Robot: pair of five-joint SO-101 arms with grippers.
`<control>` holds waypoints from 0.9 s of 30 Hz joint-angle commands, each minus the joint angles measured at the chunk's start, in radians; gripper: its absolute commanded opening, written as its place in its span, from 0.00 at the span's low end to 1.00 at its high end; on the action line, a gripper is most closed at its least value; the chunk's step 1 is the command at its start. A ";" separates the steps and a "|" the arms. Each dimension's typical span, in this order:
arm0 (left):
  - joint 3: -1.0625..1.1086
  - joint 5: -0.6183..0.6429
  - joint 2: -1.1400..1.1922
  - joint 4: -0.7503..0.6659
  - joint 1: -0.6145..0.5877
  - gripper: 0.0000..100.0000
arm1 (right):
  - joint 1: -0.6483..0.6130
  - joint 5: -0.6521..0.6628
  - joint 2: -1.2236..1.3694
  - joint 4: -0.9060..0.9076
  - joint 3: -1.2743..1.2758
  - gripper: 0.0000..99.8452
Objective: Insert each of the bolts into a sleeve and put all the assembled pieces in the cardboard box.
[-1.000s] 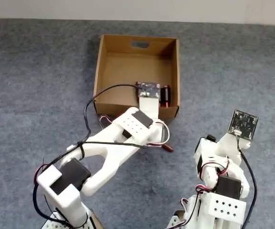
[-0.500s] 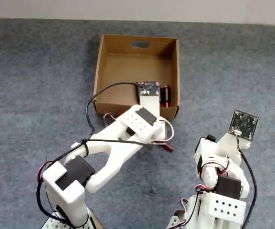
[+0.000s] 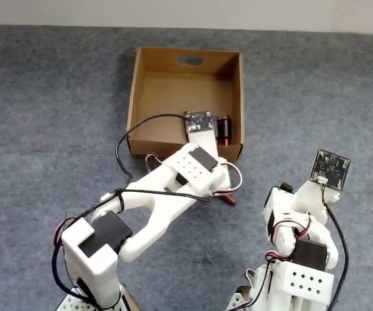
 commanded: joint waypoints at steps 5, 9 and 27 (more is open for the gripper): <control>-0.030 0.109 -0.002 0.000 0.010 0.14 | 0.008 -0.005 -0.012 -0.013 -0.004 0.01; -0.036 0.117 -0.002 0.000 0.010 0.14 | 0.008 -0.005 -0.012 -0.013 -0.004 0.01; -0.028 0.186 -0.001 -0.002 0.008 0.14 | 0.008 -0.005 -0.012 -0.013 -0.004 0.01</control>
